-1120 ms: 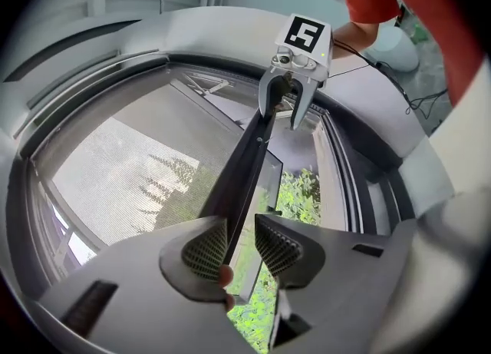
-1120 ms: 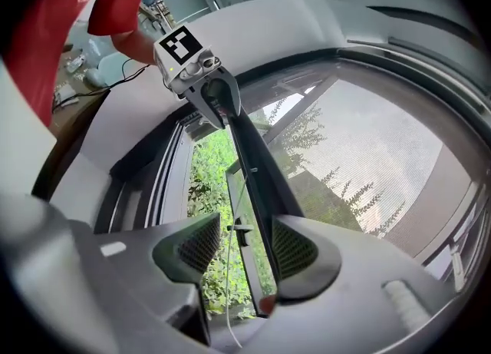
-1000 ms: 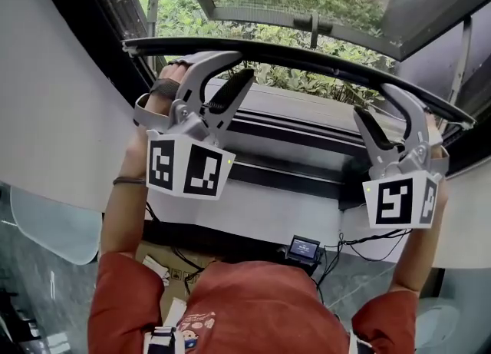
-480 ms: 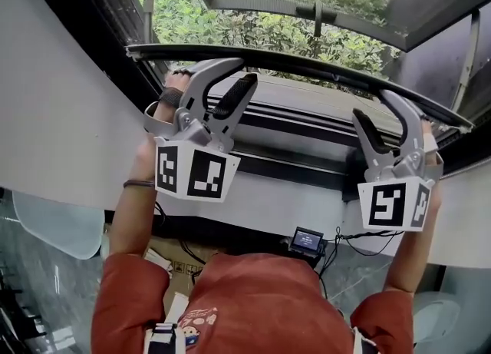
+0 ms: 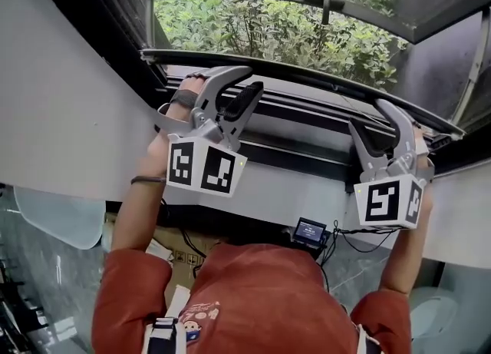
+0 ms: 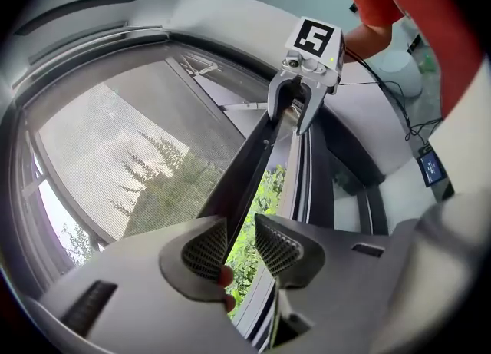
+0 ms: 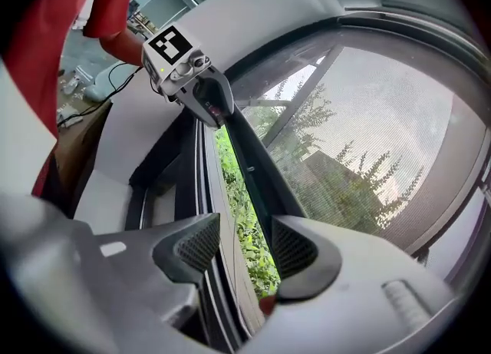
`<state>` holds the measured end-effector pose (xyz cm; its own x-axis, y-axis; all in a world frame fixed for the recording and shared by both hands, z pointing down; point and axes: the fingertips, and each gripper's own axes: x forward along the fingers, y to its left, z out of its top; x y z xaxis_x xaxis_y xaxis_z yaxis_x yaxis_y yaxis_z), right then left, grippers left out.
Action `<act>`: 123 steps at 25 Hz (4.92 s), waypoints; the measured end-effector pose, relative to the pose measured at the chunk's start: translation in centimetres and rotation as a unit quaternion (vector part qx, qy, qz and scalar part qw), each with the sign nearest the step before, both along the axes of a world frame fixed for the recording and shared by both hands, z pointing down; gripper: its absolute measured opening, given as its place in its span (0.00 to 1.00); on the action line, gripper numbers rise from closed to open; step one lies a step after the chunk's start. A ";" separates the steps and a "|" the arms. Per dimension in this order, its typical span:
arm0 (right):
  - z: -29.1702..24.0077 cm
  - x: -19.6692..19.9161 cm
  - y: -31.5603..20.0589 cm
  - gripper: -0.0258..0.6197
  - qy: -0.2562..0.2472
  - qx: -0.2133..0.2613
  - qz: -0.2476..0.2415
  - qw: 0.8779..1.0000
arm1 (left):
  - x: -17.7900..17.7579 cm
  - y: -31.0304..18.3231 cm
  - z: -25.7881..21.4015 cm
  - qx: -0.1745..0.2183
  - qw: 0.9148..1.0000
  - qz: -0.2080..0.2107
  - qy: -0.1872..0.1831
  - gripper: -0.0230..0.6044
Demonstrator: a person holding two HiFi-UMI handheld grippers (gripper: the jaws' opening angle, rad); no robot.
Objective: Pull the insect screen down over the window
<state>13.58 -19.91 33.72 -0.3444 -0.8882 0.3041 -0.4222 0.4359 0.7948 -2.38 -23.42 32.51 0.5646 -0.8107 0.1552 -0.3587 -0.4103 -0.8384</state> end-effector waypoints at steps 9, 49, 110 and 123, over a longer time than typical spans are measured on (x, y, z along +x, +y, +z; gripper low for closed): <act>1.4 0.0 0.0 0.38 -0.010 -0.003 0.004 1.000 | 0.0 0.0 1.5 -0.011 1.000 -0.003 0.005 0.22; 7.2 -0.4 0.5 0.42 -0.074 -0.039 0.001 0.996 | -0.2 0.2 7.4 -0.064 0.998 0.006 0.015 0.22; 7.9 -0.2 0.7 0.45 -0.037 -0.029 -0.001 0.999 | -0.1 0.2 7.9 -0.049 0.999 -0.012 -0.021 0.23; 7.4 0.5 0.3 0.44 -0.029 -0.017 -0.001 0.999 | 0.3 0.0 7.3 -0.062 0.998 -0.013 -0.008 0.19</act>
<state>14.06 -19.61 41.16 -0.3643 -0.8772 0.3128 -0.4664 0.4626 0.7540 -2.05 -23.42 39.84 0.5408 -0.7988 0.2635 -0.3570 -0.5017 -0.7879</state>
